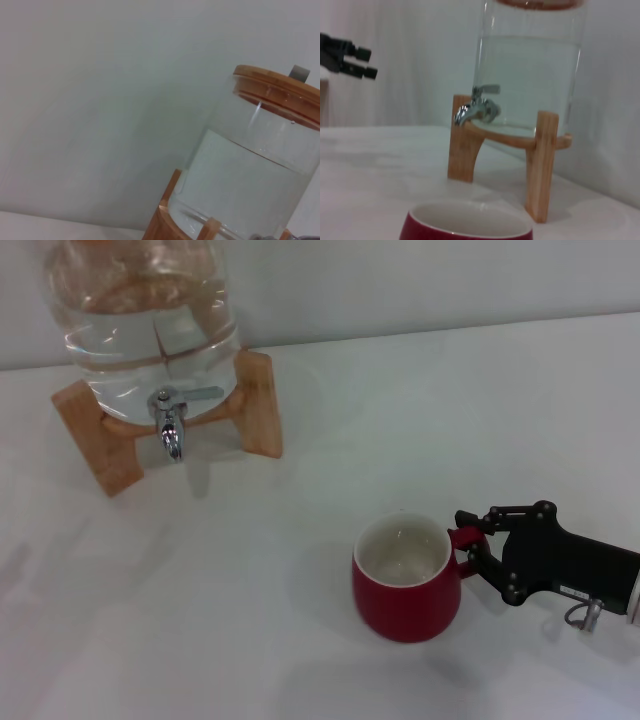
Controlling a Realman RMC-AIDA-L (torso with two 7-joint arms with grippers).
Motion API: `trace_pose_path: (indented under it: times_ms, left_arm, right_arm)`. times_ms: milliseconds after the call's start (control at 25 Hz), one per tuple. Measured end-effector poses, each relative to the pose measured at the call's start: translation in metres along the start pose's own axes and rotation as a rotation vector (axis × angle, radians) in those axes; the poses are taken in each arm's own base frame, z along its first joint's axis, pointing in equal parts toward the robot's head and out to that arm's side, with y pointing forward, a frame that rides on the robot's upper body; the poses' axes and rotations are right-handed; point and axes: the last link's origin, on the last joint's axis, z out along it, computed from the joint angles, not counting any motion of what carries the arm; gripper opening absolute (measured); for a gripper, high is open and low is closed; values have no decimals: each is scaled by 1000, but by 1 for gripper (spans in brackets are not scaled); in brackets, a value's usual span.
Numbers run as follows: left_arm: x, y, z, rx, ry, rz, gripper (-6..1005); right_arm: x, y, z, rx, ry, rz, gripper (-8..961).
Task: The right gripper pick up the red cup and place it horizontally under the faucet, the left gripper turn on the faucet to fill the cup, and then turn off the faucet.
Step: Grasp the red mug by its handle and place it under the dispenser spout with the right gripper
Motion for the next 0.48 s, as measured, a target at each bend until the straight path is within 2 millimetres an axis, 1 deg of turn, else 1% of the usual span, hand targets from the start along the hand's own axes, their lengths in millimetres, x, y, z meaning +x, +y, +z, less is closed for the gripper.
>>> trace_pose_path:
  times_ms: [480]
  left_arm:
    - [0, 0, 0, 0, 0, 0, 883]
  right_arm:
    - [-4, 3, 4, 3, -47, 41, 157]
